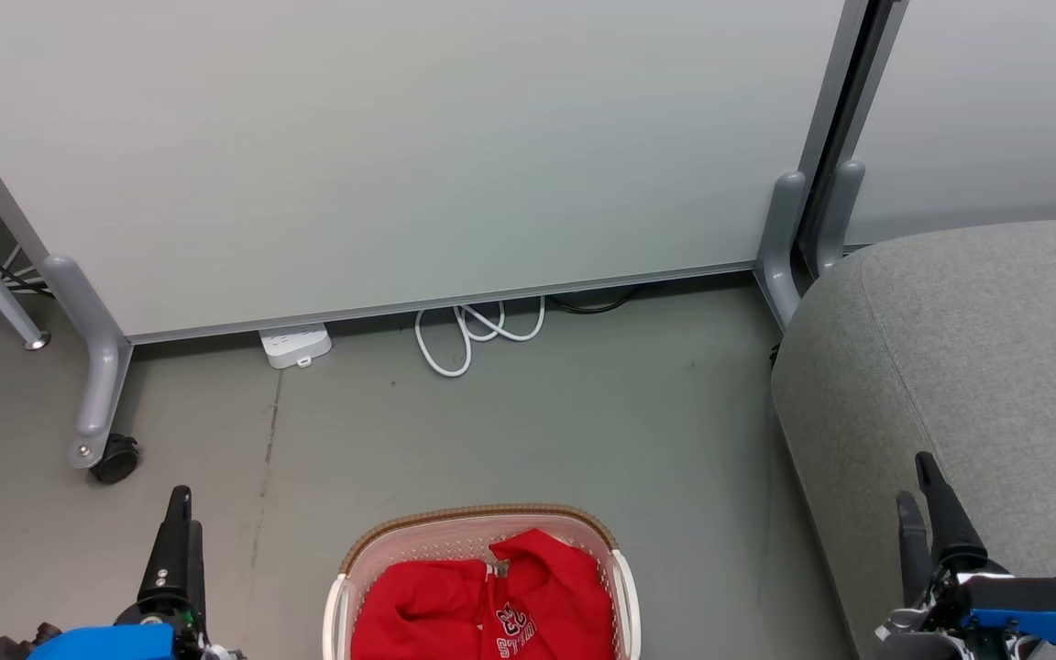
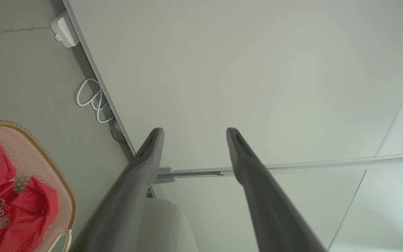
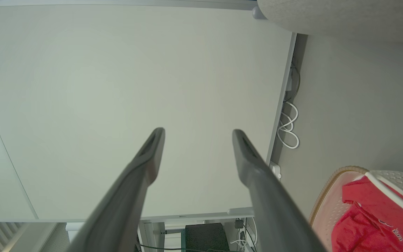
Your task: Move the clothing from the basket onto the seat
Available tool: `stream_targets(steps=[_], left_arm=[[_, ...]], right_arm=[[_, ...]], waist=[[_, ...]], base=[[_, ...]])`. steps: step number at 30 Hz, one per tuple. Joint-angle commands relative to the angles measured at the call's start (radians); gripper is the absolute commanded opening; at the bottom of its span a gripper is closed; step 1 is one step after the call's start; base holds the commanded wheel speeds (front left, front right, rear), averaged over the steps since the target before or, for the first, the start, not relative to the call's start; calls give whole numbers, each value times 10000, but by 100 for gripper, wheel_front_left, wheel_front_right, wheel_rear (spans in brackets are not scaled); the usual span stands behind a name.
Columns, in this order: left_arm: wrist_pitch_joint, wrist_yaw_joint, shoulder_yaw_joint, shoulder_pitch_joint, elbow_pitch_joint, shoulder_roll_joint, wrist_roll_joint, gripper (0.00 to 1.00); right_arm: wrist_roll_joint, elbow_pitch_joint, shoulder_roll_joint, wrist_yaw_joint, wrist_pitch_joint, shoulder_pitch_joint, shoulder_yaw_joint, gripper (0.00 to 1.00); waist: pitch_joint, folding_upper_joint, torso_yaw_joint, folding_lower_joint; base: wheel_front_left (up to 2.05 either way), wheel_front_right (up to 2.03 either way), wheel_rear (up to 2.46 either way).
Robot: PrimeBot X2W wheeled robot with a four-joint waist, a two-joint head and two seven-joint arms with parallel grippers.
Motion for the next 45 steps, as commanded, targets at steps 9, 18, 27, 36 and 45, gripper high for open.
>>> stream_targets(steps=[9,18,27,36,45], left_arm=[[-472,-8,-160,-420,-394,113,1916,100],[-842,211,-496,-525,-568,129,3763,100],[-1178,371,-840,-622,-567,143,5486,100],[-1492,467,-1083,-675,-431,153,6858,100],[-1766,536,-1277,-725,-278,166,8090,100]], right_arm=[[-1943,-478,-30,0,-460,-295,172,100],[-3786,-758,-33,0,-827,-327,505,100],[-5537,-890,-35,1,-1166,-327,905,100],[-6928,-862,-37,0,-1471,-255,1186,100],[-8116,-727,-39,0,-1749,-220,1333,100]], waist=[[54,0,9,0],[111,0,13,0],[161,0,24,0],[174,0,46,0],[177,0,56,0]], base=[[0,0,0],[0,0,0],[0,0,0],[0,0,0],[0,0,0]])
